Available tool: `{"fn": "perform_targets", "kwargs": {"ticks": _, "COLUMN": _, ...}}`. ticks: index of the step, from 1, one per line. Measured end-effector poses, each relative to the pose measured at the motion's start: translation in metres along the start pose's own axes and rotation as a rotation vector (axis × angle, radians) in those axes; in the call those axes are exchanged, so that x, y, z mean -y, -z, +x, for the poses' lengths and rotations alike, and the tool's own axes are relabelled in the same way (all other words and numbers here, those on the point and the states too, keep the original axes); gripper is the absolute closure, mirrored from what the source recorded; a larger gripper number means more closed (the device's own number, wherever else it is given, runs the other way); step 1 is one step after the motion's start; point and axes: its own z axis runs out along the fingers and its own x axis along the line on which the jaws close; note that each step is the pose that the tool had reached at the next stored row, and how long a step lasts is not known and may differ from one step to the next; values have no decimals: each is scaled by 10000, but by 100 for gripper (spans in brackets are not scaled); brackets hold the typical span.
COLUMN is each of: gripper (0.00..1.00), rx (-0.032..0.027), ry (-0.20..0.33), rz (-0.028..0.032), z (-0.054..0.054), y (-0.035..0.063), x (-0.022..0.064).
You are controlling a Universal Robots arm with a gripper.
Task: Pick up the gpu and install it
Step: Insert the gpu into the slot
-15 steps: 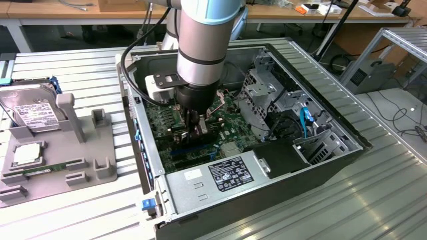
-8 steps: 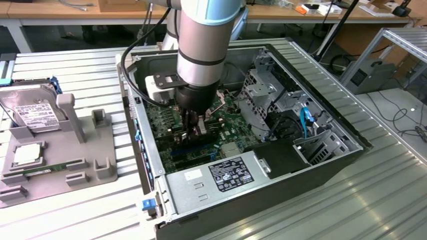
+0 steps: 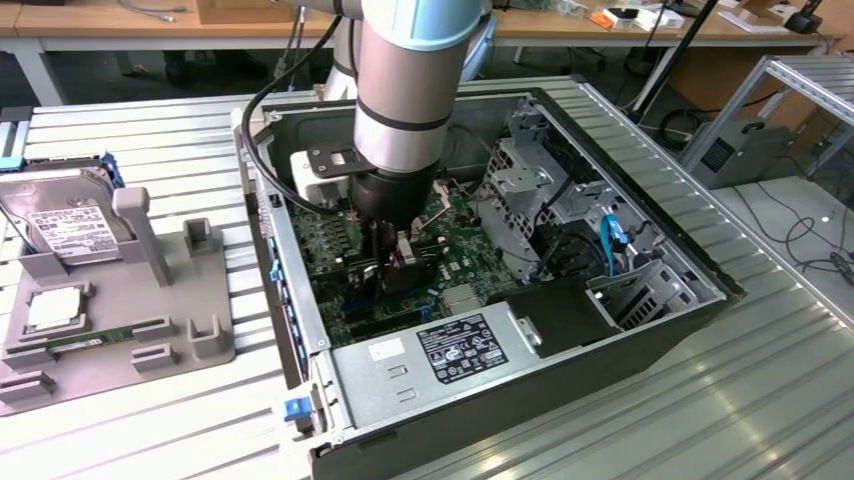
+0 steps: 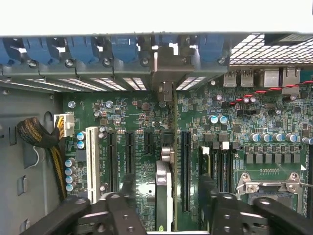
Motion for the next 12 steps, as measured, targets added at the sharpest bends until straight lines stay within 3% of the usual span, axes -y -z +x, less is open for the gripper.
{"fn": "perform_targets", "kwargs": {"ticks": 1, "gripper": 34, "rx": 0, "ry": 0, "rz": 0, "z": 0, "y": 0, "x": 0}}
{"fn": "perform_targets", "kwargs": {"ticks": 3, "gripper": 34, "rx": -4, "ry": 0, "rz": -2, "z": 0, "y": 4, "x": 0}}
{"fn": "perform_targets", "kwargs": {"ticks": 6, "gripper": 34, "rx": -7, "ry": 1, "rz": 0, "z": -11, "y": 299, "x": -3}}
{"fn": "perform_targets", "kwargs": {"ticks": 8, "gripper": 36, "rx": -7, "ry": 0, "rz": 0, "z": -28, "y": 397, "x": -4}}
{"fn": "perform_targets", "kwargs": {"ticks": 9, "gripper": 49, "rx": -6, "ry": 0, "rz": 0, "z": -42, "y": 435, "x": -5}}
{"fn": "perform_targets", "kwargs": {"ticks": 12, "gripper": 67, "rx": -6, "ry": 1, "rz": 1, "z": -71, "y": 519, "x": -6}}
